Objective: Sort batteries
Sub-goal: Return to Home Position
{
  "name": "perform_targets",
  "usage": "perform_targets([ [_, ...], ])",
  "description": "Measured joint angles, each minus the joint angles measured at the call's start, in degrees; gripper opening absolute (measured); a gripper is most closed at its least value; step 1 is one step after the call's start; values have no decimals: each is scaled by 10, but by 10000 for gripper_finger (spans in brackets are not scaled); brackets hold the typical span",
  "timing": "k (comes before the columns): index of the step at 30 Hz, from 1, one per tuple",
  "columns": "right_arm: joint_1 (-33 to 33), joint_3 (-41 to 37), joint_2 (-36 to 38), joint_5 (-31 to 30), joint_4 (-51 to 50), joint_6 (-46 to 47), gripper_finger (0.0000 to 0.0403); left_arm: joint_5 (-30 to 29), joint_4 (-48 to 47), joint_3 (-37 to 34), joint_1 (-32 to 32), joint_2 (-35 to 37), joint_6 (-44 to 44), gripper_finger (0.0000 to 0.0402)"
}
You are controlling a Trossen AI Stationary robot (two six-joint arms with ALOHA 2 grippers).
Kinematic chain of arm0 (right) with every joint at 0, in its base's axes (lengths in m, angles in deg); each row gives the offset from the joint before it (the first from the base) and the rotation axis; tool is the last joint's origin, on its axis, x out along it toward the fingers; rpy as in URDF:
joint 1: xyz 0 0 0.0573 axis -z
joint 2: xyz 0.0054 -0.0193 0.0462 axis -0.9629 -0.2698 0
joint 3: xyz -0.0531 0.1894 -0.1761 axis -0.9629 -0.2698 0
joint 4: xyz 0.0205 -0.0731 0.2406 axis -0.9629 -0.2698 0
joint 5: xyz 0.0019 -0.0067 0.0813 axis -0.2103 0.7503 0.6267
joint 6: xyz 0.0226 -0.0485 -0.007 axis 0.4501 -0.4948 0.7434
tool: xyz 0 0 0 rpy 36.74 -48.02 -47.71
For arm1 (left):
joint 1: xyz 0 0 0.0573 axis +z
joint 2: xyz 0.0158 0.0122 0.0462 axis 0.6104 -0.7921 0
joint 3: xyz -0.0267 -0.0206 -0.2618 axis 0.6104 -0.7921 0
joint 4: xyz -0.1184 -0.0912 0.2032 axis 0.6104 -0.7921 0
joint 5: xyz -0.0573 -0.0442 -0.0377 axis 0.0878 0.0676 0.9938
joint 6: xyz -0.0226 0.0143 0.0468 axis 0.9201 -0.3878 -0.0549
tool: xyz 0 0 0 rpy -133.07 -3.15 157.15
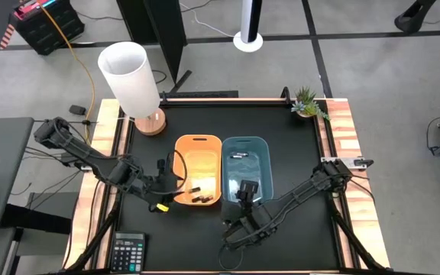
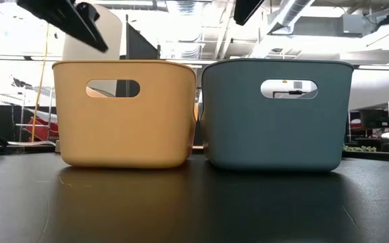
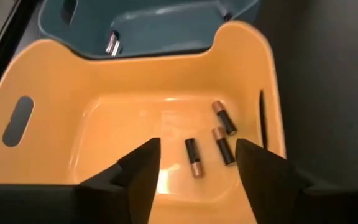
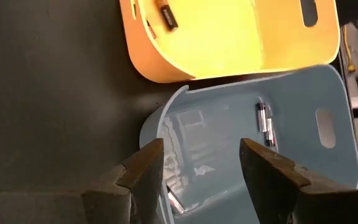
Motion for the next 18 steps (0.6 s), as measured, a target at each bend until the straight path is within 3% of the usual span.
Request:
perform_targets([
  [5,-18,0,0,-23,15,-64,226,-13,0,0,-31,56,-4,217],
  [9,-34,0,0,-25,59,-151,199,-43,7,-8,-67,104,-20,191],
  [16,-44,0,13,-26,102,-206,39,-104,81,-113,-115,203,-24,77],
  [18,-45,0,23,-27,104,-207,12,-108,101,-148,-117,232,-23,41],
])
